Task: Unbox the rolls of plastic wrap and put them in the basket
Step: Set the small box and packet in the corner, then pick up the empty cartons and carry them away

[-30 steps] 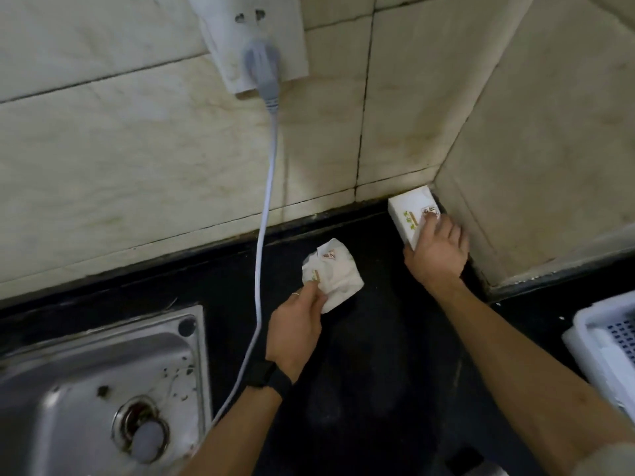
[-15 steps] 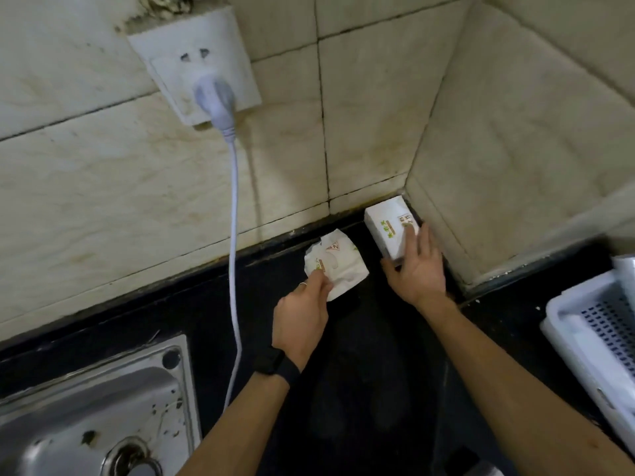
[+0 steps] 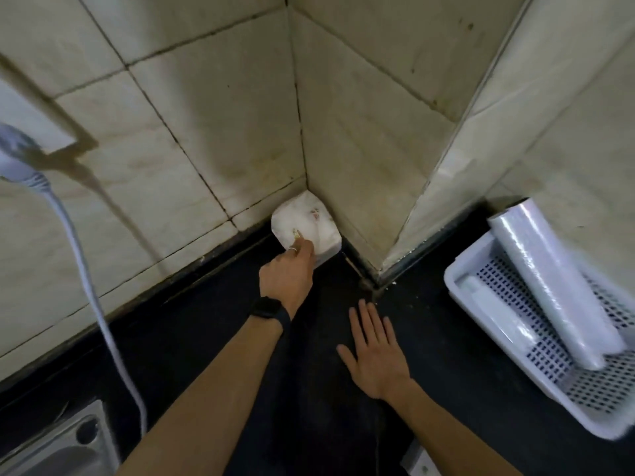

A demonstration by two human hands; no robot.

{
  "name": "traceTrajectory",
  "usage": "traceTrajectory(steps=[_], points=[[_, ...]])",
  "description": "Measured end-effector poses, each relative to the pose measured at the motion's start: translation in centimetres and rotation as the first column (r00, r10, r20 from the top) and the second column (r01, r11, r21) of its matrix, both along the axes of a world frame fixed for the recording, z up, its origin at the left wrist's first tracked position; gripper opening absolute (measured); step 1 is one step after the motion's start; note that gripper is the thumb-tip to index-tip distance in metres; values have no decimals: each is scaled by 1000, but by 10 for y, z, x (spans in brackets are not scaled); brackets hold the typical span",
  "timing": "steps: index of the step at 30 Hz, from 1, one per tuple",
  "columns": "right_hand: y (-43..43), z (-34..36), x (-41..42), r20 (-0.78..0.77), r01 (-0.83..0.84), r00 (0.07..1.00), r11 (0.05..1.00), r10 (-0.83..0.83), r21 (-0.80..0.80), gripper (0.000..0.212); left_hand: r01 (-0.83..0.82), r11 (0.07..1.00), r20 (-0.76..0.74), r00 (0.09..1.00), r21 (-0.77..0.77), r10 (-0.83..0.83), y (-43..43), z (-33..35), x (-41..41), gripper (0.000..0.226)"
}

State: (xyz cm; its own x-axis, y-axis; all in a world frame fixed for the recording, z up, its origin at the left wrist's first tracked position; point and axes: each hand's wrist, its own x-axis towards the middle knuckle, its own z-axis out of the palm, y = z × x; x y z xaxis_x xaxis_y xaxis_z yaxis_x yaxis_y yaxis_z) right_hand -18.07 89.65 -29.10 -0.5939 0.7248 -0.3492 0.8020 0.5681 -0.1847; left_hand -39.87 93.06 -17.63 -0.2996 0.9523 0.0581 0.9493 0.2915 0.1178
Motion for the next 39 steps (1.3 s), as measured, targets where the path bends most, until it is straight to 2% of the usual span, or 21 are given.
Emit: traceTrajectory(steps=[6,10,13,16,20,22,24,28,31,35,39], points=[[1,3,0,-16,16,1000,1000,-16,-23,78,-67,994,1,998,-89,67,9,-9,-2,52],[2,3,0,4,0,1000,1000,0,-31,78,-76,991,18,997,-106,78,14,-10,-6,50],[2,2,0,6,12,1000,999,-12,-52,79,-78,993,116,989,-84,87,10,-9,-4,51],[3,4,0,17,25,1000,996,-23,-84,80,-81,995,165,982,-54,89,-11,-4,0,55],[8,21,-3,56,45,998,991,-38,-123,78,-91,991,218,970,-94,110,-58,6,3,54],[8,42,-5,29,72,997,983,-68,-169,75,-67,989,241,966,-130,97,-83,11,8,55],[1,66,1,-83,122,987,978,-138,-172,65,-33,989,278,958,-144,73,-108,18,18,57],[-42,109,46,-346,243,899,963,-270,-120,57,65,993,310,950,-102,-30,-142,29,45,59],[-83,130,98,-466,387,800,919,-377,-80,53,152,982,329,938,-108,-109,-157,32,79,60],[-140,136,174,-489,608,669,790,-560,-73,49,323,936,322,909,-141,-265,-173,27,135,60],[-193,123,243,-417,781,528,616,-740,-103,54,502,848,304,845,-170,-439,-186,15,195,65]])
